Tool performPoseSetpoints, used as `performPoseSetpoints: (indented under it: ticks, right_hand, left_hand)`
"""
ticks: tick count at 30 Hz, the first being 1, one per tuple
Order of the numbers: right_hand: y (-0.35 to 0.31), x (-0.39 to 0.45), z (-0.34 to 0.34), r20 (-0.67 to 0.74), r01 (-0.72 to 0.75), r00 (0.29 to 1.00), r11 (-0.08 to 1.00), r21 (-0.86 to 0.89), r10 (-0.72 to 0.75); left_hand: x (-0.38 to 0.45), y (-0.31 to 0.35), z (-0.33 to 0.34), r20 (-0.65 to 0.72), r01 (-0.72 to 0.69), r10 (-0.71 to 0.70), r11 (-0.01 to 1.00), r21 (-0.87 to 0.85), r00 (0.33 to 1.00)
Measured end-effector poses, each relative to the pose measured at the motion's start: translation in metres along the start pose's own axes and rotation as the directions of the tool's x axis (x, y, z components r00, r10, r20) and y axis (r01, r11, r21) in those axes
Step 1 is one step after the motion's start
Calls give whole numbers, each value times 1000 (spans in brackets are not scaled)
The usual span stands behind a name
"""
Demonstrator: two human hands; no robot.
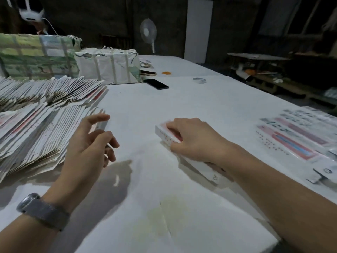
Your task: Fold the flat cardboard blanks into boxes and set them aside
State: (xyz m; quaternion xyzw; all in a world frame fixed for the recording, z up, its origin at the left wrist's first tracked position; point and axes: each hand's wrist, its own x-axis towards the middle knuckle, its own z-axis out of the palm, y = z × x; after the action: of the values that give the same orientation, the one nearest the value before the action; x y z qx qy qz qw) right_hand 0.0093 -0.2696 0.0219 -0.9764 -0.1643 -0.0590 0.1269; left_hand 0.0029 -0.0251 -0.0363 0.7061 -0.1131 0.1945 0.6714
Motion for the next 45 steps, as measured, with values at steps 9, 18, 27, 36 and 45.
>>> performPoseSetpoints:
  ticks: [9,18,27,36,45]
  right_hand:
    - [107,-54,-15,-65,-335,940,877,-343,334]
    - [158,-70,-33,-185,-523,843,692,-497,504]
    - [112,-47,-14,-250,-400,906,884,-241,342]
    - [-41,21,34,-59,-21,998,978,206,33]
    - [-97,36,81,-262,171,962,923,344,-81]
  left_hand:
    - [31,-83,-38,172,-190,128,889,417,977]
    - [48,-193,-37,99,-2,-88,737,676,991]
    - [19,-66,-16,210,-174,68,823,540,975]
    - [-2,18,5,219,-250,143,754,607,965]
    - [15,21,-33,105,-228,263,496,838,959]
